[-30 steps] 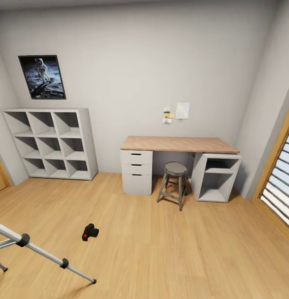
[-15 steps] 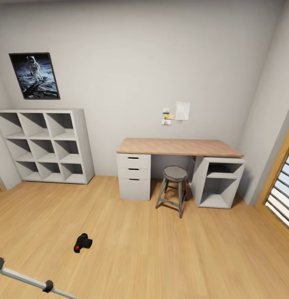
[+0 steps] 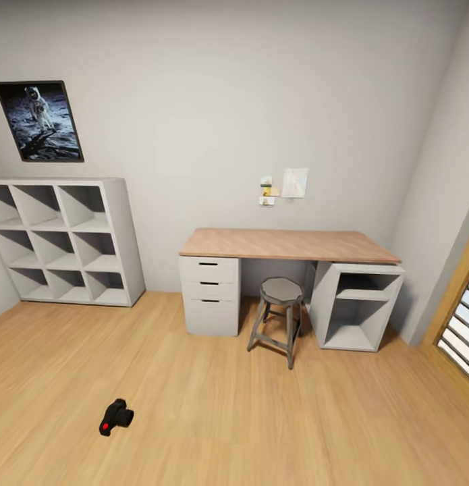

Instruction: Attach the digital camera to the camera tripod in the bedroom.

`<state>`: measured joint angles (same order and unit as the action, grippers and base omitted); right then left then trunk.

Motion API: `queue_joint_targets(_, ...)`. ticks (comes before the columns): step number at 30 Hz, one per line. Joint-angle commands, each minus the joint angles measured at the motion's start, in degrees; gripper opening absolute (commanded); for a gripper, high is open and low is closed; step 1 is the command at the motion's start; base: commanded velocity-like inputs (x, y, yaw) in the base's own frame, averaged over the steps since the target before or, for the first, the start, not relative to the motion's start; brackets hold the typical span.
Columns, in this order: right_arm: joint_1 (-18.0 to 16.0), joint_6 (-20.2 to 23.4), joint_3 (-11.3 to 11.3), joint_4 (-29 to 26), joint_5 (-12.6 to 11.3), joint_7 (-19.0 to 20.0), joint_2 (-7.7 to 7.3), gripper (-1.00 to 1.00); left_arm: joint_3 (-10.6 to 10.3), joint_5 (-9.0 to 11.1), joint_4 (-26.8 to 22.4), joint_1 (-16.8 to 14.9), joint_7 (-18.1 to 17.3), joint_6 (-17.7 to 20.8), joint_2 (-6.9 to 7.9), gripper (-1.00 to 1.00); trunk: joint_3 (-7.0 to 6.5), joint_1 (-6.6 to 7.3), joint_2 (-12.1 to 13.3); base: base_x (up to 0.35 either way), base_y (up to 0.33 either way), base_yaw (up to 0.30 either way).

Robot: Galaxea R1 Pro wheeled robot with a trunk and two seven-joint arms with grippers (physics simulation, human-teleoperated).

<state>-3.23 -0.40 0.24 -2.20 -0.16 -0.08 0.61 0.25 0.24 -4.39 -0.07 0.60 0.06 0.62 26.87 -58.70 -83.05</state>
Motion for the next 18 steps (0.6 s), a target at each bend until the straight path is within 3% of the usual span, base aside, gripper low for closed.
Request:
queue_joint_targets(1,-0.02,-0.04,0.02,0.00,-0.02,-0.01,0.01,1.00,0.01,0.03,-0.07,-0.01,0.05,0.01,0.00,1.00,0.06,-0.03,-0.02,0.323,-0.149,0.000)
queue_joint_targets(18,-0.10,-1.25,0.02,-0.04,0.24,-0.01,-0.07,1.00,0.26,0.35,-0.26,-0.11,0.01,-0.05,-0.11,1.00,0.06,-0.03,-0.02,0.315,-0.150,0.037)
